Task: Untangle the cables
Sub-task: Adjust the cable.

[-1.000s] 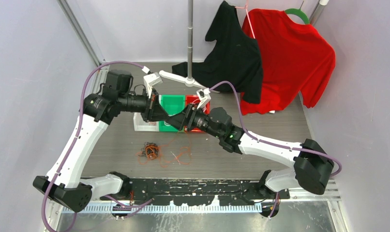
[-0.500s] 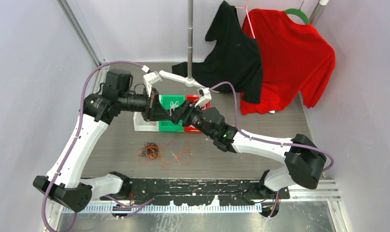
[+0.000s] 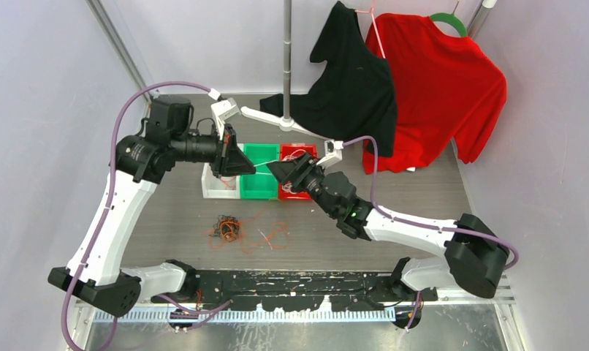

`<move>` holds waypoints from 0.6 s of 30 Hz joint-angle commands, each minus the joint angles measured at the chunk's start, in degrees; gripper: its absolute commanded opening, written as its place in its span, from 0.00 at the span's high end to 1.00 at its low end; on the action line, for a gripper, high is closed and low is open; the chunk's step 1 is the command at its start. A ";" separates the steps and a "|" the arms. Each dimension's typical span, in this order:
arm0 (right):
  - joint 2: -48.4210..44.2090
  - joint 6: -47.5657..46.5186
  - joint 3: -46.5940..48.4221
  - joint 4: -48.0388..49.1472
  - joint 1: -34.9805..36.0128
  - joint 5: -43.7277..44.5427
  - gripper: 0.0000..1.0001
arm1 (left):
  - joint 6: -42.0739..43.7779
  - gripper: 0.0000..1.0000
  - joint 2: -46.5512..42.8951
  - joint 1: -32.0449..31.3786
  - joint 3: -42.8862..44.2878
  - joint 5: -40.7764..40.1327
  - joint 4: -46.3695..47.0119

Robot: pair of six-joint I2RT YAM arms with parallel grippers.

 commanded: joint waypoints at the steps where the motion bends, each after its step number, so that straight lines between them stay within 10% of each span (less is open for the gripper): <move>1: -2.38 -0.43 -2.68 -8.41 -2.26 11.13 0.31 | 1.42 1.00 -1.87 -0.17 6.54 4.56 -2.63; 11: -8.79 6.56 -6.47 -15.46 -4.61 15.78 0.27 | 4.36 1.00 -1.94 0.09 9.24 2.58 -5.40; 18: -5.49 8.73 -0.54 1.16 -6.12 -6.94 0.32 | 6.32 1.00 -3.31 0.09 -0.22 1.25 -3.84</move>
